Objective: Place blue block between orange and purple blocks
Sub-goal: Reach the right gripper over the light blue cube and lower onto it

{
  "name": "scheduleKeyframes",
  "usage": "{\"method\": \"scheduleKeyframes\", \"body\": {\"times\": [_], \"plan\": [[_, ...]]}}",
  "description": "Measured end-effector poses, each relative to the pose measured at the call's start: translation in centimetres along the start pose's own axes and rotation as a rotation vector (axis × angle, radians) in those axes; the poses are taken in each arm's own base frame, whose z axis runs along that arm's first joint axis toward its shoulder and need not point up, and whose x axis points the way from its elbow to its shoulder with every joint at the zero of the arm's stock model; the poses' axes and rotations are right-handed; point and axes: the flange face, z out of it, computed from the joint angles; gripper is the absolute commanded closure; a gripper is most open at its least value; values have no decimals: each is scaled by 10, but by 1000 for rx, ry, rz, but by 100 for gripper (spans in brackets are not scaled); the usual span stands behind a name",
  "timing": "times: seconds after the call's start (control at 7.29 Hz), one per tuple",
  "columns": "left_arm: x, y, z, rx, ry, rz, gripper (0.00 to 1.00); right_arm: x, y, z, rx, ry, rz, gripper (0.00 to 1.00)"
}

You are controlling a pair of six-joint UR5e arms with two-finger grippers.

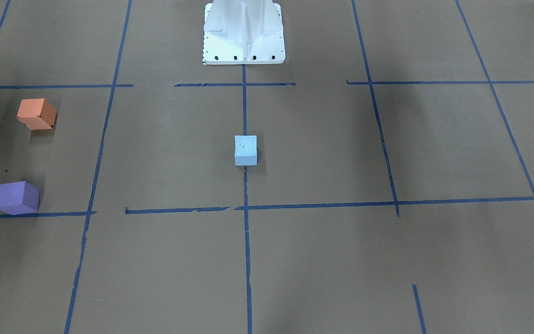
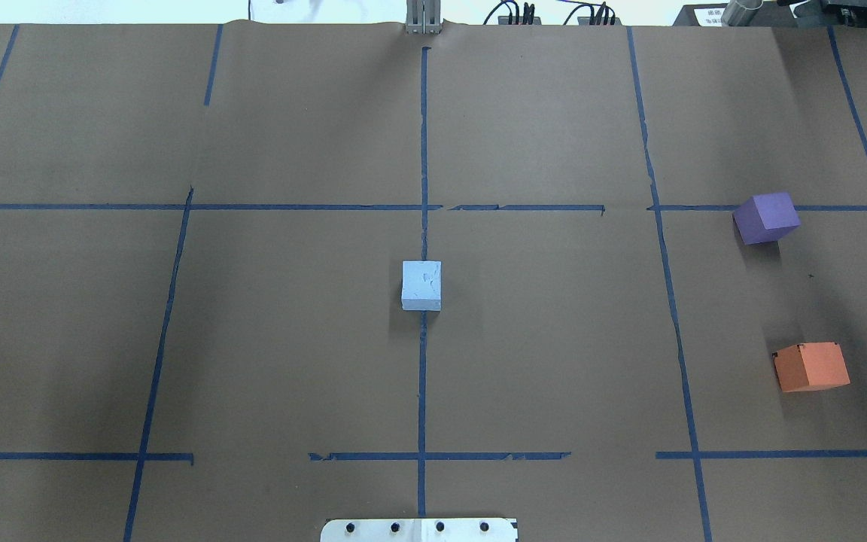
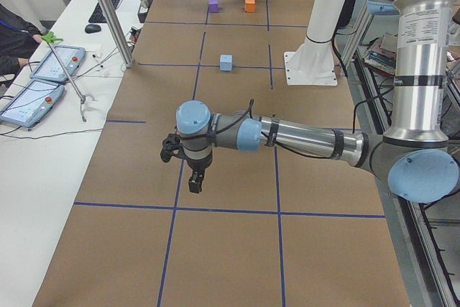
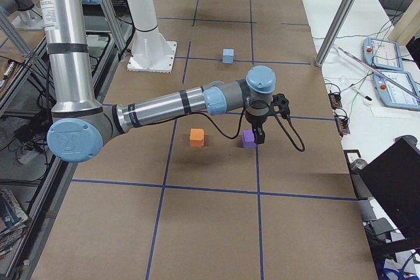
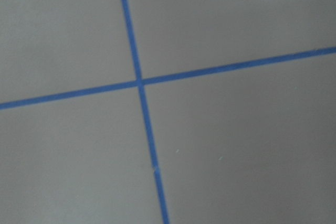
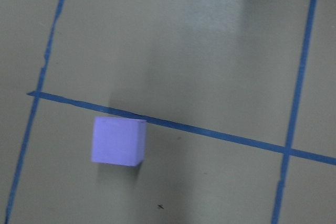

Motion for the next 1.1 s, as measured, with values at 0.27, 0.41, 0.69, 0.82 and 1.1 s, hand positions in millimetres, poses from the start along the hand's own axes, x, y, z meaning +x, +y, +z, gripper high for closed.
{"method": "scheduleKeyframes", "body": {"times": [0.27,0.41,0.69,0.82,1.1], "plan": [[-16,21,-2,11,52,-11,0,-112,-32,21,-12,-37,-13,0],[-18,23,-2,13,58,-14,0,-181,-46,40,-19,-44,-1,0],[-19,23,-3,15,61,-14,0,-334,-50,92,-19,-33,56,0],[-19,23,-3,16,61,-13,0,-405,-52,115,-4,-26,100,0],[-19,23,-3,16,61,-13,0,-529,-58,161,21,5,182,0]]}}
